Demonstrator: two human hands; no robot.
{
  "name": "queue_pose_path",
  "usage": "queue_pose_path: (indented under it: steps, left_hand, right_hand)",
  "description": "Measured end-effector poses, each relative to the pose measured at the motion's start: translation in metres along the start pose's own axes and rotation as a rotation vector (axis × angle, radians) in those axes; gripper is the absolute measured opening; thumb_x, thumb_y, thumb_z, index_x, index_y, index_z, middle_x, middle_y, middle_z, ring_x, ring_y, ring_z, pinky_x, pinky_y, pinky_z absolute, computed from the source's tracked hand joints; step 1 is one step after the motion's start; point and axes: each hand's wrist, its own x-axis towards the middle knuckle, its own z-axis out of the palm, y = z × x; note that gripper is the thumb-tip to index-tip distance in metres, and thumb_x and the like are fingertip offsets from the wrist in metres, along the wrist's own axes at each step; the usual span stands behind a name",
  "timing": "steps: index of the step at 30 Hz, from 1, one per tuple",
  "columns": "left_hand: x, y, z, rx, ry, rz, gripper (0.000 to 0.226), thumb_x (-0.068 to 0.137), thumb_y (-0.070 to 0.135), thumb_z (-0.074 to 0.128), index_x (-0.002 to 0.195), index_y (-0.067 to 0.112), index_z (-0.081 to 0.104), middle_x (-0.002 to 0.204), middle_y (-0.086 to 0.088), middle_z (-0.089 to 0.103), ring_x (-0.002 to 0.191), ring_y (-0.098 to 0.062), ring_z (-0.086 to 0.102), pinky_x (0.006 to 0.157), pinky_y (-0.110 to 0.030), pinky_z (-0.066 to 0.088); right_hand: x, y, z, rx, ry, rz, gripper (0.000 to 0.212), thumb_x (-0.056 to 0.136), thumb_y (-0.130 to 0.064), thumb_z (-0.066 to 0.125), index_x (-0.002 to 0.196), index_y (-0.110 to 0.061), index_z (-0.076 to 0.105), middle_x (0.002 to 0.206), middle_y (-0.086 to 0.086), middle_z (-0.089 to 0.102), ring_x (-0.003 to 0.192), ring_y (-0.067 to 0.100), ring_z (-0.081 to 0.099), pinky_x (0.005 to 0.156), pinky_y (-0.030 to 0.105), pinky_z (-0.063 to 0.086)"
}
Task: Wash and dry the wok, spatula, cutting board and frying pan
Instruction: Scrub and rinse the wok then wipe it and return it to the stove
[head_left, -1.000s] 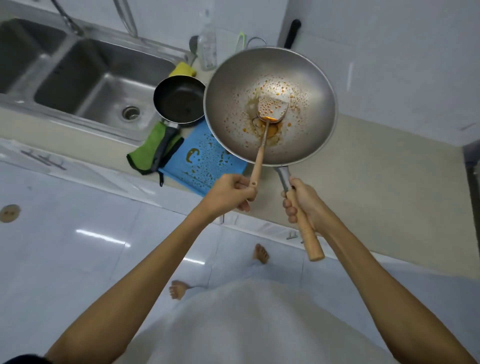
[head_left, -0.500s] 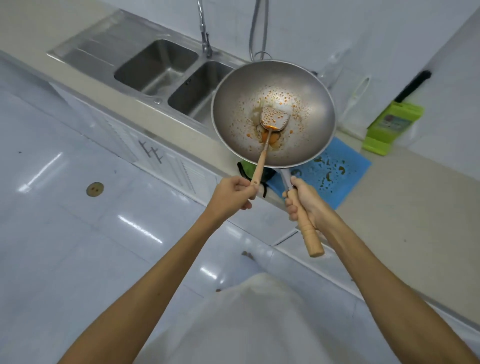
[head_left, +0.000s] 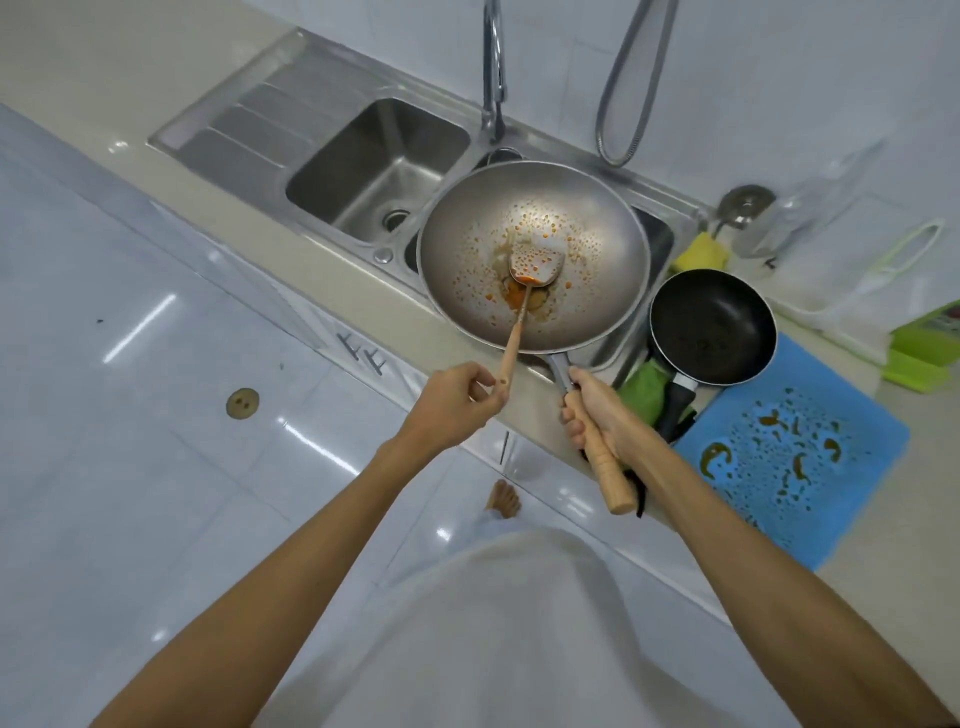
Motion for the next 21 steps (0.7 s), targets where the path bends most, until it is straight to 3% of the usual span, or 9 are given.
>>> queue_pose_path:
  steps: [6,10,14,18,21]
  left_hand:
    - [0.079,-0.018,-0.023,-0.086,-0.081,-0.068,0.036,0.095,0.041,0.064,0.116,0.012,0.064,0.072,0.005,0.072,0.058,-0.002,0.068,0.053,-0.012,0.048]
    - [0.126,-0.032,-0.033,-0.094,-0.173,-0.076,0.03,0.094,0.034,0.066,0.114,0.011,0.067,0.077,0.0,0.074,0.06,-0.006,0.07,0.065,-0.024,0.058]
    - [0.166,-0.047,-0.055,-0.048,-0.329,-0.014,0.025,0.093,0.034,0.066,0.111,0.017,0.069,0.083,-0.001,0.075,0.063,-0.008,0.071,0.072,-0.026,0.059]
    - [0.2,-0.065,-0.089,-0.017,-0.456,0.027,0.014,0.093,0.029,0.067,0.101,0.018,0.07,0.074,0.004,0.07,0.055,-0.003,0.067,0.054,-0.012,0.049]
    - [0.228,-0.082,-0.121,0.026,-0.52,0.034,0.01,0.091,0.027,0.07,0.095,0.018,0.071,0.076,0.002,0.07,0.054,-0.003,0.066,0.052,-0.014,0.05]
  right_hand:
    - [0.041,-0.048,0.033,0.034,0.038,0.03,0.049,0.095,-0.061,0.04,0.076,-0.018,0.054,0.053,-0.002,0.053,0.036,0.011,0.042,0.036,0.02,0.036]
    - [0.06,-0.063,0.052,0.091,0.076,0.056,0.051,0.096,-0.06,0.038,0.071,-0.018,0.053,0.053,-0.002,0.051,0.036,0.011,0.04,0.035,0.02,0.033]
    - [0.076,-0.074,0.07,0.155,0.124,0.061,0.053,0.096,-0.059,0.037,0.069,-0.017,0.054,0.053,-0.002,0.051,0.037,0.011,0.04,0.037,0.02,0.033]
    - [0.085,-0.08,0.1,0.228,0.195,0.059,0.053,0.096,-0.059,0.037,0.067,-0.017,0.054,0.054,-0.001,0.052,0.039,0.012,0.042,0.041,0.022,0.035]
    - [0.092,-0.086,0.128,0.286,0.228,0.058,0.053,0.096,-0.058,0.038,0.07,-0.016,0.056,0.056,0.0,0.053,0.041,0.012,0.042,0.041,0.024,0.037]
